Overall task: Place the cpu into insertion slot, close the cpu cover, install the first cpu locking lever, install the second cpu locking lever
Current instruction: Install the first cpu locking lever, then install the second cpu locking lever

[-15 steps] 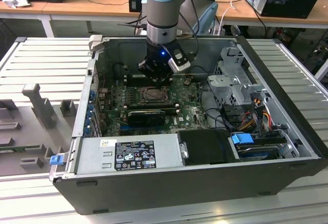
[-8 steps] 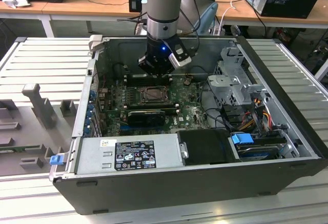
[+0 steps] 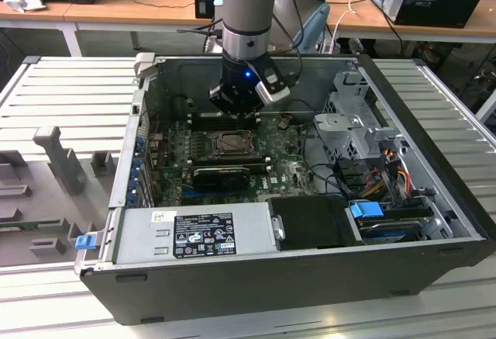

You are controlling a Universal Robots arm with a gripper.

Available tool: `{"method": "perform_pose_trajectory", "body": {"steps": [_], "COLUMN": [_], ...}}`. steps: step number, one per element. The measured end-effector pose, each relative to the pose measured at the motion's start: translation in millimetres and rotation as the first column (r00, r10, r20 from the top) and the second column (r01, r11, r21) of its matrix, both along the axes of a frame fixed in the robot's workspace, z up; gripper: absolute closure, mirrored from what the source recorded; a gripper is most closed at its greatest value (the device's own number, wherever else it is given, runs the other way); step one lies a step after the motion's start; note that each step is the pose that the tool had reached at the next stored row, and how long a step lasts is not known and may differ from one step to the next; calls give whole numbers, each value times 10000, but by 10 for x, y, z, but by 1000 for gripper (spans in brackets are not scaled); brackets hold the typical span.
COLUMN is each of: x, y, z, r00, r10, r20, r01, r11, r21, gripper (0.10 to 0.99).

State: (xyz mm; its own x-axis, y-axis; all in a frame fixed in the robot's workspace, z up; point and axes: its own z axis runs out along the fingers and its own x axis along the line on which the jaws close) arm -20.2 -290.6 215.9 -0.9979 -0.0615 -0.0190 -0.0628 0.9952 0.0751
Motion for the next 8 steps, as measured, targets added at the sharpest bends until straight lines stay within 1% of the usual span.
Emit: {"method": "perform_pose_trajectory", "body": {"steps": [2,3,4,5,6,7,8], "x": [0,0,0,0,0,0,0], "y": [-6,-21,-29,-32,-34,-34,-34], "z": [1,0,23,67,137,187,221], "r00": [10000,10000,10000,10000,10000,10000,10000], "r10": [1,0,0,0,0,-1,0], "r20": [-1,-1,-1,0,0,1,2], "r01": [-1,0,0,0,0,1,0], "r11": [10000,10000,10000,10000,10000,10000,10000], "r21": [-1,-1,-2,0,-1,-4,-10], "gripper": [980,980,980,980,980,980,980]}}
